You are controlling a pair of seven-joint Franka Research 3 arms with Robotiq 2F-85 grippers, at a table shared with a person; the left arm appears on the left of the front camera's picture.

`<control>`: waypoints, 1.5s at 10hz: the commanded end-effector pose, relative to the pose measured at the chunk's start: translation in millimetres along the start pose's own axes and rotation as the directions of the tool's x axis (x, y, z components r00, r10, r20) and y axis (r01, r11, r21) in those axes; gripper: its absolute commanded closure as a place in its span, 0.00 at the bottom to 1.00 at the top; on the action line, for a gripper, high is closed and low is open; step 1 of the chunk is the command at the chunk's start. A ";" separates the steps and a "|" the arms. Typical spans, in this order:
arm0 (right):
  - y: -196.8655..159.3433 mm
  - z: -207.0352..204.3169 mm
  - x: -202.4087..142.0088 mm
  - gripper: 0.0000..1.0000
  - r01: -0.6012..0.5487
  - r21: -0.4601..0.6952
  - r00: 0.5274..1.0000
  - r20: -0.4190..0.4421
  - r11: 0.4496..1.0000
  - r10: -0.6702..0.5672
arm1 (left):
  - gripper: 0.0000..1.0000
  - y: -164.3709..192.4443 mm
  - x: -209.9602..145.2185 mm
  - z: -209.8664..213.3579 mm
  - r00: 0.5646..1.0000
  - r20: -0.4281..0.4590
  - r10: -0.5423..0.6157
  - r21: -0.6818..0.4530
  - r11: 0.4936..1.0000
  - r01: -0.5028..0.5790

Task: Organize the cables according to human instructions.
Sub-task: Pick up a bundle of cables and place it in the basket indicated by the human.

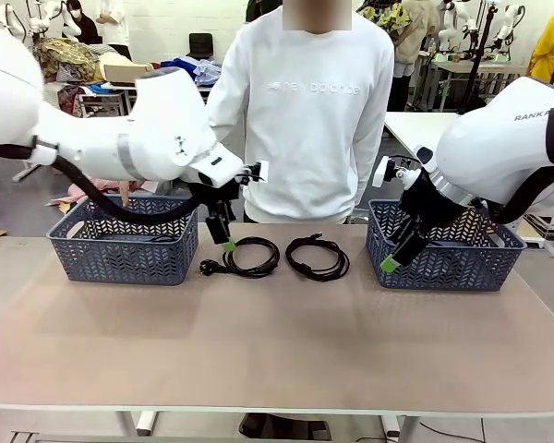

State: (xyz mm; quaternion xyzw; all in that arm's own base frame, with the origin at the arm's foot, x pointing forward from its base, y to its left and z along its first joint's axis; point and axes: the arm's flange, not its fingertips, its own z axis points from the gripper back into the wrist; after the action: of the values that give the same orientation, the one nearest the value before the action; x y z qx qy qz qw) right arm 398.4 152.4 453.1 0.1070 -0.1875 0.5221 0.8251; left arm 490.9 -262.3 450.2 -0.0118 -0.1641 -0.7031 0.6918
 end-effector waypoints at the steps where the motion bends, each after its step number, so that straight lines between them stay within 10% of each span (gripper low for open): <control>1: -0.2 1.0 -0.1 0.00 0.005 -0.003 1.000 0.002 1.000 -0.005 | 0.00 11.0 13.2 -19.0 0.997 -0.045 -0.066 0.024 0.998 0.067; 15: -0.2 1.0 -0.1 0.00 0.005 -0.003 1.000 0.002 1.000 -0.005 | 0.00 19.6 21.7 -63.6 0.990 -0.107 -0.096 -0.010 0.995 0.096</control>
State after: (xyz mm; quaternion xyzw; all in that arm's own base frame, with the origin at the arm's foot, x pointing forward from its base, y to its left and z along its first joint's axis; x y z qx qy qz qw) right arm 398.5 152.3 453.1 0.1070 -0.1875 0.5220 0.8252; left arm 522.6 -298.7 399.3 0.0321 -0.1251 -0.7354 0.6652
